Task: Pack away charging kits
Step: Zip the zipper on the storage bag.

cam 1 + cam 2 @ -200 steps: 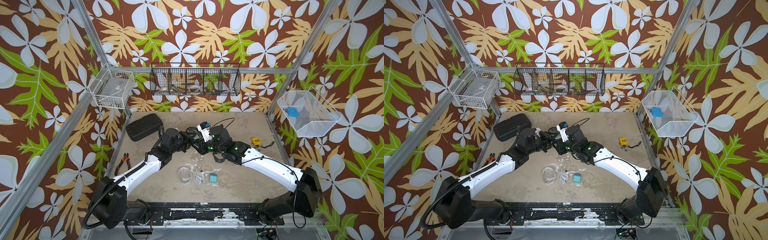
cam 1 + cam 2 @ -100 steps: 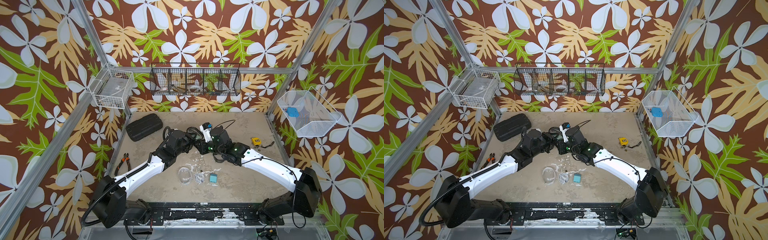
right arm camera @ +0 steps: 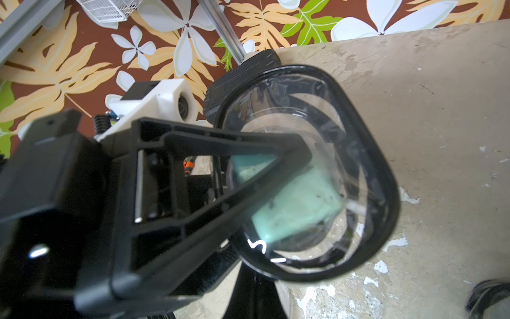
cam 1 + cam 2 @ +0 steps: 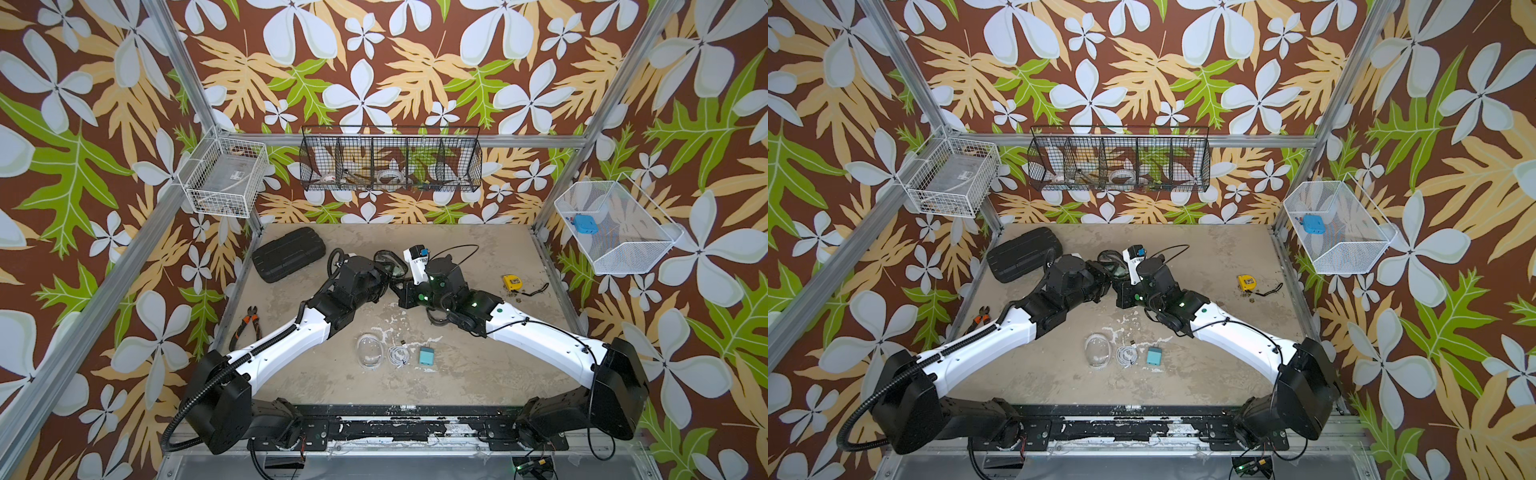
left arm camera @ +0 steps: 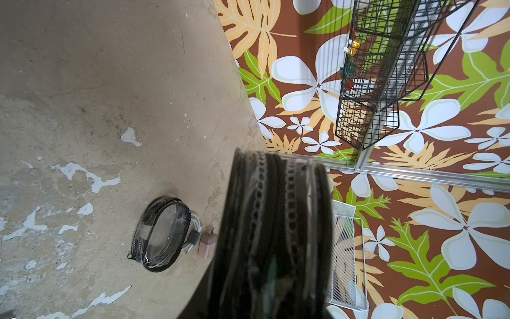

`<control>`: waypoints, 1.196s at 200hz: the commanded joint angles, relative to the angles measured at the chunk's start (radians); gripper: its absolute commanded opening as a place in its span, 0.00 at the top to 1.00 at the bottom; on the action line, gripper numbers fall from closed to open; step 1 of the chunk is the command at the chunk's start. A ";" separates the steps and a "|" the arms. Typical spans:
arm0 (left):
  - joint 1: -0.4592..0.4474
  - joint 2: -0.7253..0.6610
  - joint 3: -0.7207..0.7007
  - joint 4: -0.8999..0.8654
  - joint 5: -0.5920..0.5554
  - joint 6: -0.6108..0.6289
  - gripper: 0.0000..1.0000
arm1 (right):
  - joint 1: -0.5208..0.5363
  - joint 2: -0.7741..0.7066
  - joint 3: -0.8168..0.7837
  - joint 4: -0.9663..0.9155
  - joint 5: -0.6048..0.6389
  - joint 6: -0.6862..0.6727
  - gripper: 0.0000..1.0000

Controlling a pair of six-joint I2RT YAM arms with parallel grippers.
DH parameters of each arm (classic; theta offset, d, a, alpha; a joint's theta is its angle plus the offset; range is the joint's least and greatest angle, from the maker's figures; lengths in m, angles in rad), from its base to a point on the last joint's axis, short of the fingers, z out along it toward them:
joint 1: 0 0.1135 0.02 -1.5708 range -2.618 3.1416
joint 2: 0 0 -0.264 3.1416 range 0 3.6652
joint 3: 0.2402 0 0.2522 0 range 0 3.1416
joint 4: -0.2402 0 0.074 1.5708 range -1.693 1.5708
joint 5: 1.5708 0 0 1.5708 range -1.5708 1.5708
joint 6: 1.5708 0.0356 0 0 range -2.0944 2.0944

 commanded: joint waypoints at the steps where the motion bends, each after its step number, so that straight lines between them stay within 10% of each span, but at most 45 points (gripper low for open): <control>1: -0.019 -0.018 0.011 0.060 0.160 -0.008 0.95 | -0.027 -0.010 -0.035 -0.005 0.111 -0.019 1.00; 188: 0.009 0.013 0.054 -0.014 0.213 0.086 1.00 | -0.104 -0.022 -0.014 -0.204 0.196 -0.199 1.00; 239: 0.092 0.034 0.033 0.003 0.513 0.296 1.00 | -0.145 -0.012 0.076 -0.239 0.146 -0.389 1.00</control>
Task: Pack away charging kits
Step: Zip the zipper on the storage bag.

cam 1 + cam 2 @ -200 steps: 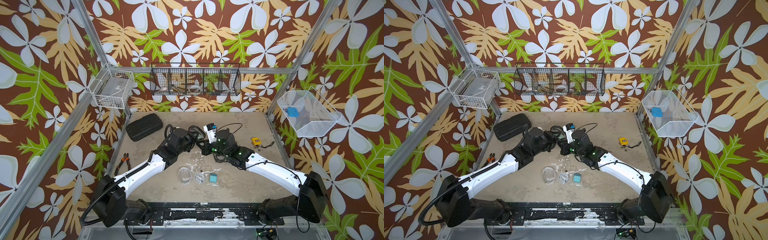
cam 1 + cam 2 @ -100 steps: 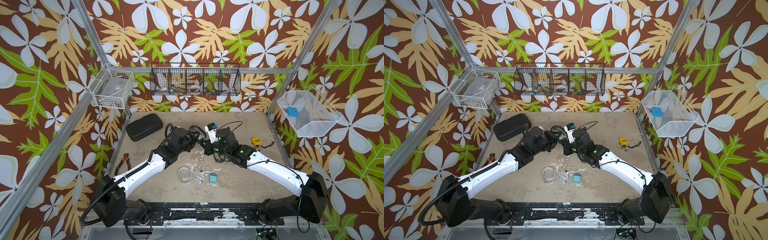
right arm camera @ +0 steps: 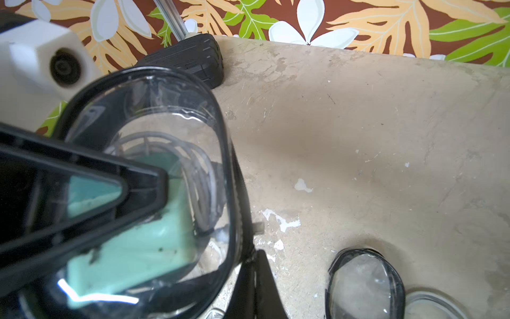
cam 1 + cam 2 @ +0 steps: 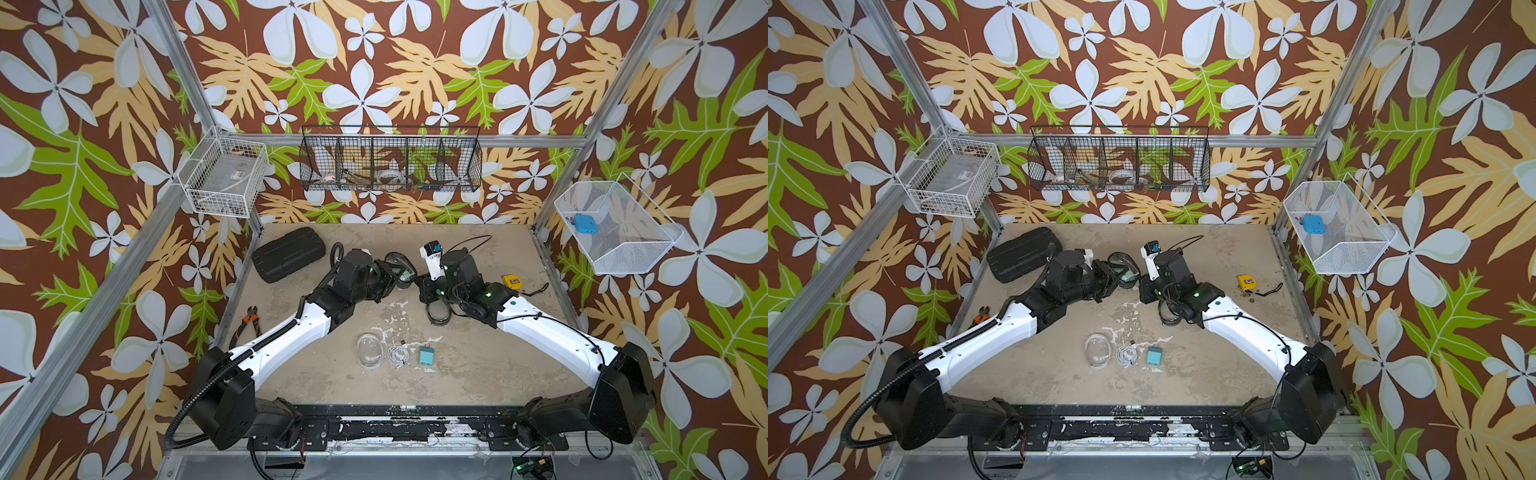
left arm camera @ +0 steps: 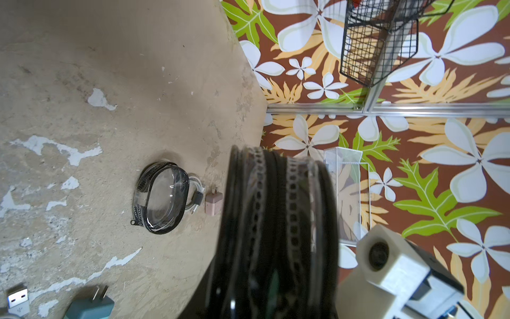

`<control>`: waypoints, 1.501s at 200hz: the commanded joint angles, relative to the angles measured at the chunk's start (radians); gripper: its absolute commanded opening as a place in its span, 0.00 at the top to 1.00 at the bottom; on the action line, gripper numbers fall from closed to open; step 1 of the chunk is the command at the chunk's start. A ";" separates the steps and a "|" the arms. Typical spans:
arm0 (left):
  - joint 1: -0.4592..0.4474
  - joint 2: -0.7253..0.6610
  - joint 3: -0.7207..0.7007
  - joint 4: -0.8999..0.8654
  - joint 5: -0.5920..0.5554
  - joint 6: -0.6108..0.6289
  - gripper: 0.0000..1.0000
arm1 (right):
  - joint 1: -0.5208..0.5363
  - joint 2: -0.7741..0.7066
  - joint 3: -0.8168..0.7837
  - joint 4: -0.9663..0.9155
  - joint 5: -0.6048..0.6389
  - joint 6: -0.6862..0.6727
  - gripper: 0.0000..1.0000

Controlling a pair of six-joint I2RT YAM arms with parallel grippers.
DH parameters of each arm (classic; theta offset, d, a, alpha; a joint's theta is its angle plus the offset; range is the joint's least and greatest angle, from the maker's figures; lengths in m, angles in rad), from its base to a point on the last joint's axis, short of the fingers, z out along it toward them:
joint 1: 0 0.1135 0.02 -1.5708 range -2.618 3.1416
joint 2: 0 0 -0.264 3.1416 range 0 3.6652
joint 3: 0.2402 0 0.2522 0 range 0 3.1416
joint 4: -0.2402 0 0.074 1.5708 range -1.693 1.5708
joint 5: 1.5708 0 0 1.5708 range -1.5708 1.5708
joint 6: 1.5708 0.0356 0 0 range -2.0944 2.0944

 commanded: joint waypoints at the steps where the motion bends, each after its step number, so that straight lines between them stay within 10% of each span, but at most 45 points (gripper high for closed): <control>1: 0.037 0.002 -0.011 0.024 0.240 0.150 1.00 | -0.013 0.010 0.039 -0.041 0.079 -0.114 1.00; 116: 0.141 0.007 -0.012 -0.173 0.800 0.623 1.00 | -0.019 -0.059 0.106 0.015 -0.173 -0.223 1.00; 199: 0.095 -0.022 0.048 -0.559 0.703 1.119 1.00 | -0.104 -0.109 0.203 -0.252 -0.160 -0.221 1.00; 246: 0.090 -0.042 0.061 -0.567 0.656 1.231 1.00 | -0.206 -0.211 0.166 -0.351 -0.578 -0.209 0.28; 300: -0.037 0.016 0.166 -0.607 0.674 1.310 1.00 | -0.205 -0.143 0.122 -0.290 -0.841 -0.200 0.15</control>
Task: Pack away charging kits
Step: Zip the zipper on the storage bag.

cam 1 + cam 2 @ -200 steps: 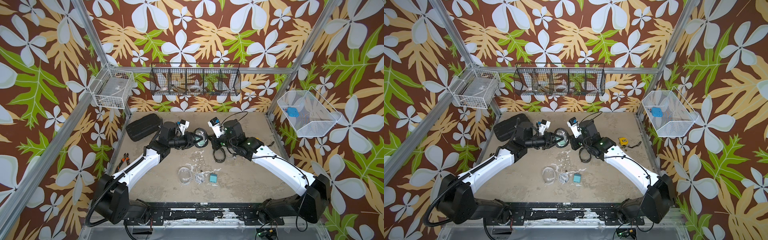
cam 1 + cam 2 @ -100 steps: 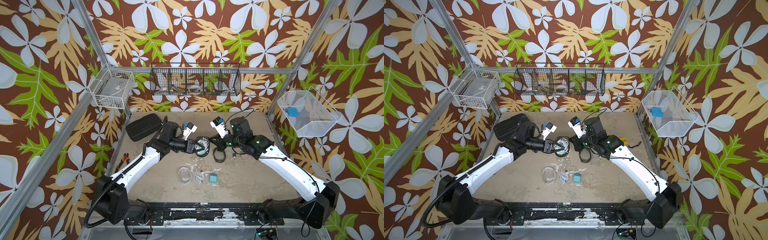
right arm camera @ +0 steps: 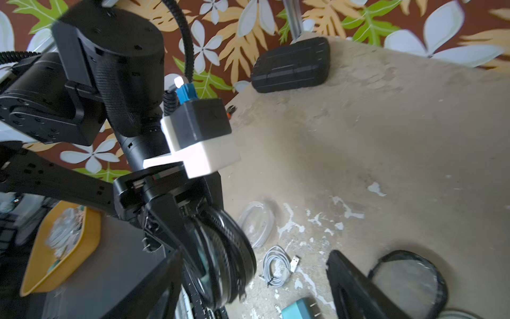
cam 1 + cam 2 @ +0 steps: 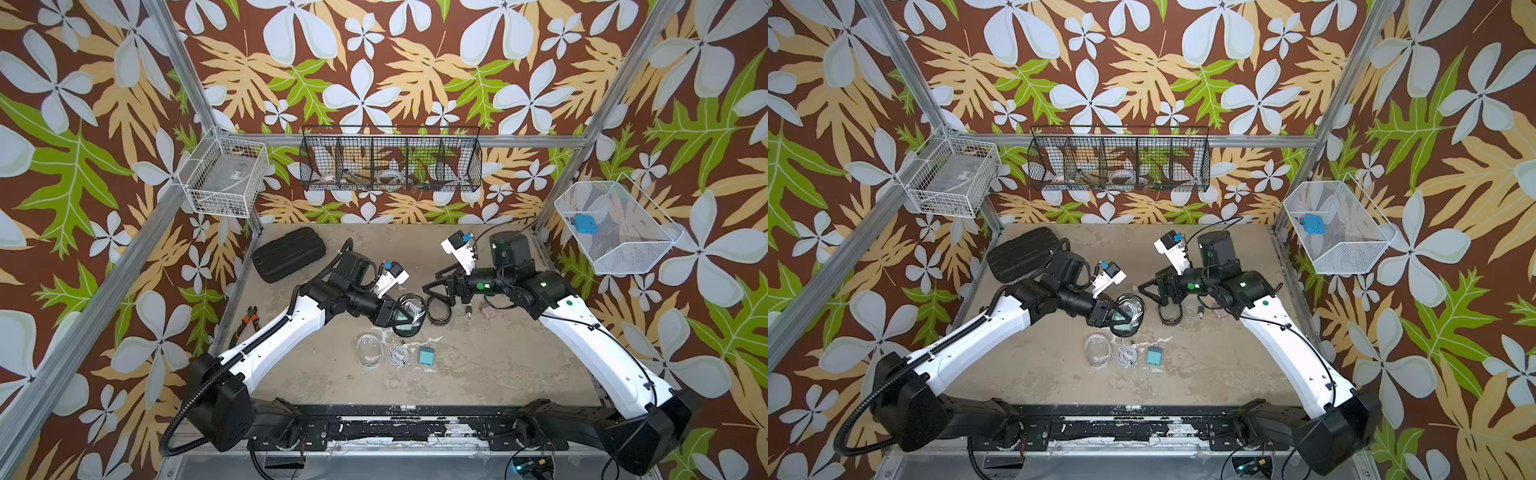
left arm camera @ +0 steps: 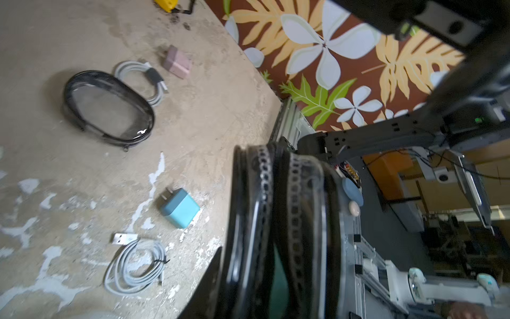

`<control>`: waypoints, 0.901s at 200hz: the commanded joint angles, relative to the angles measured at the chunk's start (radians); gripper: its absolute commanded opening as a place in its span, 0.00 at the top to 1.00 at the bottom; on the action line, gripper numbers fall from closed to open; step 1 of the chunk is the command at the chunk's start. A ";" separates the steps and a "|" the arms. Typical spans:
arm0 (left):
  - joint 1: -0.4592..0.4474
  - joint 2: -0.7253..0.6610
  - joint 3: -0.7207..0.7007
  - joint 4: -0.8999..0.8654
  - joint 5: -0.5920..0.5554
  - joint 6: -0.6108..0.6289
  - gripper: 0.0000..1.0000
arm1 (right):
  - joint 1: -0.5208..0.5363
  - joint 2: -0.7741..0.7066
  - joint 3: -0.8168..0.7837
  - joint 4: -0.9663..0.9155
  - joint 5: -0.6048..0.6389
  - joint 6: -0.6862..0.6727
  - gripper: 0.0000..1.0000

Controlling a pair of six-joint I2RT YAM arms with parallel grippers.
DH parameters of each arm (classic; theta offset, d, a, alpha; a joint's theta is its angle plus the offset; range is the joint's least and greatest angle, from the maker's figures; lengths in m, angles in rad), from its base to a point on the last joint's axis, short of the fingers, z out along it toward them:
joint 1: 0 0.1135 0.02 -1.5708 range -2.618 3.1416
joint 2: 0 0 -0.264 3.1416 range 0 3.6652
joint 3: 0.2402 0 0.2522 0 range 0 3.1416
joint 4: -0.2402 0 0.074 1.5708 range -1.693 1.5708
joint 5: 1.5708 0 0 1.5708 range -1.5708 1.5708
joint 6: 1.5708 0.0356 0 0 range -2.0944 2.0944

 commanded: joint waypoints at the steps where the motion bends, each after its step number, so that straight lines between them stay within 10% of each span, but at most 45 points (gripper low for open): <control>1: -0.036 0.021 0.031 -0.032 0.015 0.065 1.00 | 0.001 0.015 -0.016 0.043 -0.156 -0.002 0.15; 86: -0.038 0.038 0.077 -0.103 0.040 0.133 1.00 | 0.040 0.028 -0.146 0.033 -0.246 -0.024 0.18; 180: -0.027 -0.026 0.057 -0.107 0.000 0.147 0.88 | 0.040 0.036 -0.188 0.146 -0.364 0.076 1.00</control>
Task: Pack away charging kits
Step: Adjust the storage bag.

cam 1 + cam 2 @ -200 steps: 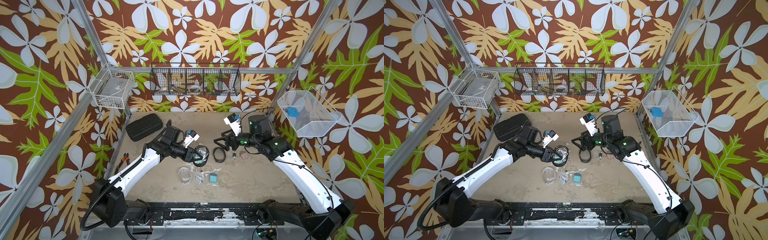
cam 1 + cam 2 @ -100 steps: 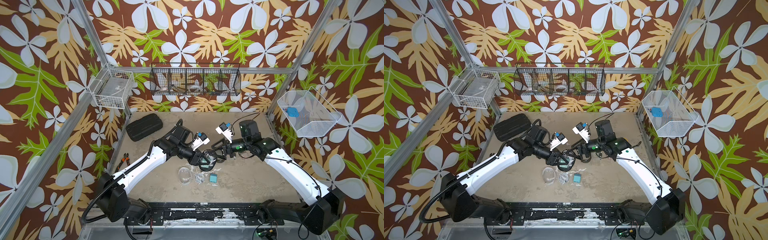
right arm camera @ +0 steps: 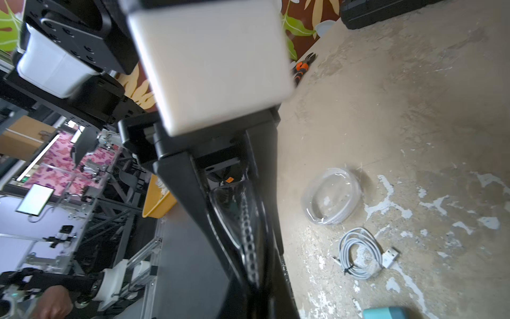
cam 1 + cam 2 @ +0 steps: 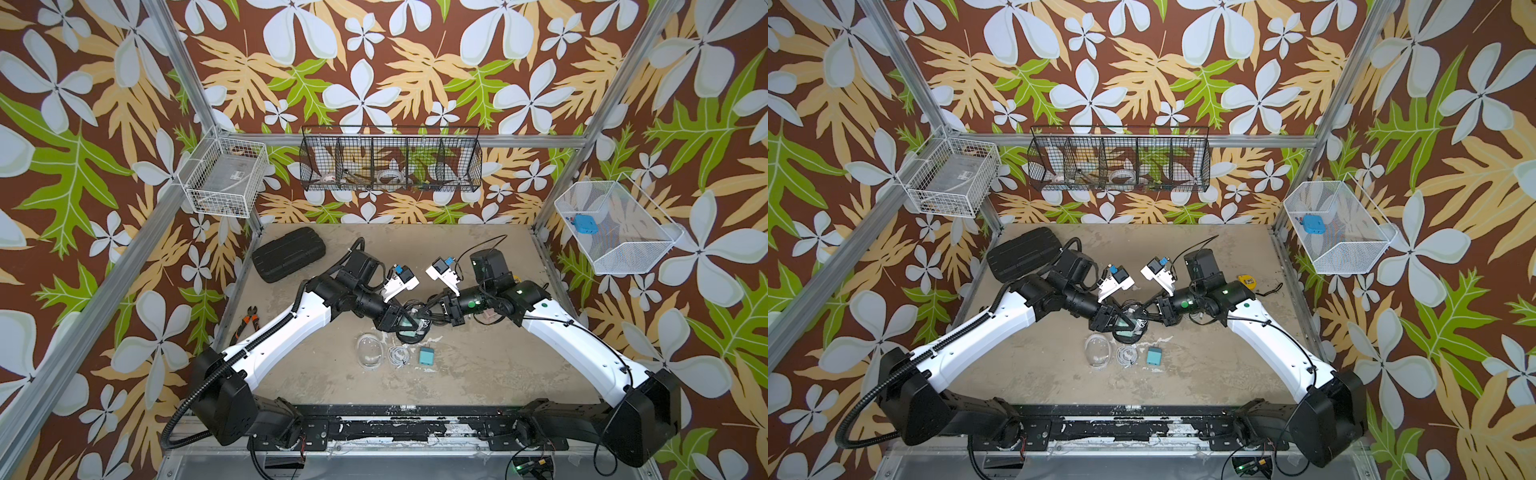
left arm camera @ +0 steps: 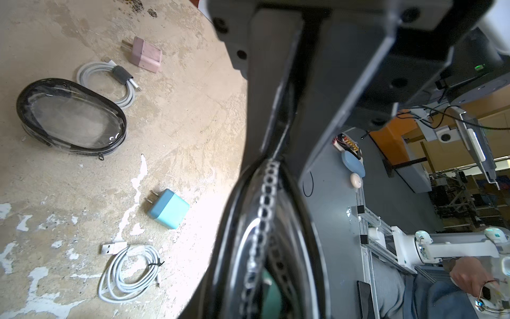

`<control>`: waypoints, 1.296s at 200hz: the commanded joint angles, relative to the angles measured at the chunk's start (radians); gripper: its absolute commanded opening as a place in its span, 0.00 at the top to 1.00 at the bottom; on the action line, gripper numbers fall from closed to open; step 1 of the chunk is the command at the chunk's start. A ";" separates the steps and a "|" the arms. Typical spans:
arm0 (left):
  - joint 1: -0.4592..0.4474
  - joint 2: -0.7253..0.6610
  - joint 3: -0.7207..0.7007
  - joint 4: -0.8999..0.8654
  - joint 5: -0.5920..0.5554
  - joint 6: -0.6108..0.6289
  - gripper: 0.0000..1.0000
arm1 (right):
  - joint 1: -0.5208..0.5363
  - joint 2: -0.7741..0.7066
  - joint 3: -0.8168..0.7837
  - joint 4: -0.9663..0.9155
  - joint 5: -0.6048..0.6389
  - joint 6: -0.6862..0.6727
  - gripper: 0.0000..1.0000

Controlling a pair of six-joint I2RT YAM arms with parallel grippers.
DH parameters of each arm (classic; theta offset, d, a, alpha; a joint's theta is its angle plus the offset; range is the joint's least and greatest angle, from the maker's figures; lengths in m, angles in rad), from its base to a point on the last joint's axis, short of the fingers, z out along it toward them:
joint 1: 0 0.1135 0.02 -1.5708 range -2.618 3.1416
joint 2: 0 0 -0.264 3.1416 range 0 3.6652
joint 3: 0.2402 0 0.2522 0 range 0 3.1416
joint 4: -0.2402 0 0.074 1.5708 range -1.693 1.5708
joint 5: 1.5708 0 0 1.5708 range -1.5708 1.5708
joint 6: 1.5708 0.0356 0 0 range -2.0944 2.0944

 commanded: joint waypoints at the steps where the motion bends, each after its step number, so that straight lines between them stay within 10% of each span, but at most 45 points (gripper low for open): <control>1: 0.010 -0.042 -0.009 0.017 0.002 0.004 0.87 | 0.002 0.005 -0.014 0.080 -0.028 0.054 1.00; 30: 0.093 -0.148 -0.117 0.178 0.097 -0.141 0.58 | -0.010 -0.038 -0.078 0.302 -0.032 0.282 1.00; 55: 0.105 -0.287 -0.325 0.695 0.097 -0.563 0.49 | -0.010 -0.102 -0.177 0.675 0.055 0.645 1.00; 95: 0.087 -0.392 -0.652 1.471 -0.271 -1.090 0.42 | -0.007 -0.162 -0.278 1.056 0.316 1.080 1.00; 154: 0.069 -0.323 -0.713 1.816 -0.404 -1.167 0.37 | 0.014 -0.121 -0.286 1.137 0.475 1.254 1.00; 171: 0.069 -0.310 -0.679 1.786 -0.419 -1.150 0.00 | 0.026 -0.120 -0.259 1.100 0.503 1.237 1.00; 259: 0.060 -0.274 -0.637 1.627 -0.464 -1.161 0.14 | 0.044 -0.151 -0.243 1.073 0.624 1.219 1.00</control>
